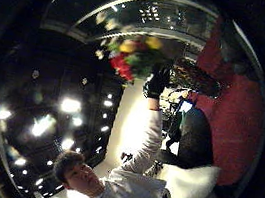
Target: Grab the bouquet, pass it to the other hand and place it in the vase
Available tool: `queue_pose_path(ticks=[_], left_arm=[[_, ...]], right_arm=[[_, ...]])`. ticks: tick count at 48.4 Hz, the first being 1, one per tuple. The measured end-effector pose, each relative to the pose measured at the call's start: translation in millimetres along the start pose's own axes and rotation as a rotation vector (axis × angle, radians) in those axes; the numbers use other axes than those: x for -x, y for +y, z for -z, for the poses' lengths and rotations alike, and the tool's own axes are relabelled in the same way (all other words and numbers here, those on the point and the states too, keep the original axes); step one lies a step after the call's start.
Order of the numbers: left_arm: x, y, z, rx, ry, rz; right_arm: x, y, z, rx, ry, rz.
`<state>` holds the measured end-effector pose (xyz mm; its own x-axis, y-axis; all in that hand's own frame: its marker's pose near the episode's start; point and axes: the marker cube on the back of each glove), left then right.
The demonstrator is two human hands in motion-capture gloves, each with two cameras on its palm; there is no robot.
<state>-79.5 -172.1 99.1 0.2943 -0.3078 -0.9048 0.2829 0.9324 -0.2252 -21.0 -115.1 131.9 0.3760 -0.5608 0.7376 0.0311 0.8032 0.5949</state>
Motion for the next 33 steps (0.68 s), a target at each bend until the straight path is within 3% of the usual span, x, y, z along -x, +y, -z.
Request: queue_pose_path(ticks=[3,10,14,18,27,30,33], left_arm=[[12.0,6.5,6.1,0.027,0.051,-0.014],[23.9,17.7,22.3,-0.059,0.249,-0.036],[20.9,17.9,22.4,-0.119,0.229,-0.054],[16.0,12.8,14.4,-0.166,0.158,-0.079],[-1.5,11.1,-3.8,-0.145,0.169,-0.088],[-0.5,11.1,-1.4,-0.152,0.162,-0.09],[4.1,9.4,3.6,-0.177,0.132,-0.093]], right_arm=[[2.0,8.3,-3.2,0.001,-0.093,-0.166],[-0.9,9.0,-3.3,0.007,-0.098,-0.23],[-5.8,3.4,-4.8,0.029,-0.049,-0.216],[-2.4,-10.9,-9.8,0.081,0.106,0.037],[6.7,-36.9,-64.8,0.291,-0.022,-0.196],[5.0,-44.3,-81.0,0.278,-0.108,-0.214],[-4.8,-53.1,-94.8,0.215,-0.193,-0.13]])
